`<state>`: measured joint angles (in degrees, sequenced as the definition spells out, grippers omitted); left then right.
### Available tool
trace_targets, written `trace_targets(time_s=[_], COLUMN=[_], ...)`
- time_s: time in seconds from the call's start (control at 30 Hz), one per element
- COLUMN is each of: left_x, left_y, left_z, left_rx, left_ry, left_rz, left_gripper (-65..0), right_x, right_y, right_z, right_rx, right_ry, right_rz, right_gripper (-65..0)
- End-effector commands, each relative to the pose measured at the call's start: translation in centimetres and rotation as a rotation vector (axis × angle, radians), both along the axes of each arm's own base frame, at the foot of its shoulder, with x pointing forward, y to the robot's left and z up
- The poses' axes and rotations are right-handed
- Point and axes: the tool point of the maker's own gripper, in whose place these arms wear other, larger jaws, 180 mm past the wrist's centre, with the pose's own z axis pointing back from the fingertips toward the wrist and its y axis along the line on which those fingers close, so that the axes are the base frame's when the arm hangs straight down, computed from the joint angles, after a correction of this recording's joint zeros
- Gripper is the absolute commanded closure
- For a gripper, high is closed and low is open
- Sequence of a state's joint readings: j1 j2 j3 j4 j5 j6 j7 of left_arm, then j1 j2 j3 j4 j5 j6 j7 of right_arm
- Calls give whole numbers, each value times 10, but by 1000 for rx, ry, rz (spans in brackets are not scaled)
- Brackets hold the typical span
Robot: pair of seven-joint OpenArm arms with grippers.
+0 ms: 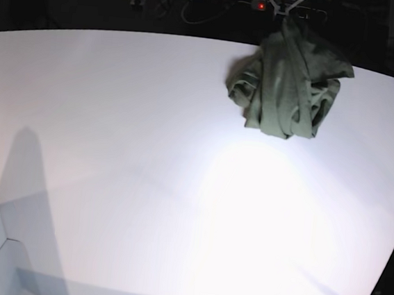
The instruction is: Layout the t-shirt on the table in an organized manner, then fold the t-shirt properly
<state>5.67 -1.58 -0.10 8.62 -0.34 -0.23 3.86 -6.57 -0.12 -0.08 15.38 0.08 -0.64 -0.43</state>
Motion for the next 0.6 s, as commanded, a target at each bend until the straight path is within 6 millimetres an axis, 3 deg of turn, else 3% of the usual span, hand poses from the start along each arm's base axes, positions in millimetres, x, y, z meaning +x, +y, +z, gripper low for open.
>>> trace_targets(time_s=[0.0, 0.23, 0.3, 0.4, 0.53, 0.57], left_x=[1, -3, -5, -24, -29, -25], left_y=[1, 4, 16, 31, 47, 49], left_z=[0, 0, 1, 3, 10, 13], left_rx=[-1, 3, 20, 42, 61, 62], left_ry=[-6, 1, 4, 28, -20, -47], left_rz=[-1, -1, -4, -6, -24, -30], left_gripper=[-2, -1, -1, -1, -1, -1], right_x=[-1, -4, -15, -28, -50, -52], right_y=[2, 3, 2, -7, -9, -18], right_z=[0, 0, 0, 1, 2, 4], right_rx=[16, 16, 16, 2, -2, -15], right_ry=[-4, 1, 14, 34, 65, 59], right_rz=[1, 3, 2, 5, 7, 9], right_gripper=[0, 0, 0, 0, 0, 0])
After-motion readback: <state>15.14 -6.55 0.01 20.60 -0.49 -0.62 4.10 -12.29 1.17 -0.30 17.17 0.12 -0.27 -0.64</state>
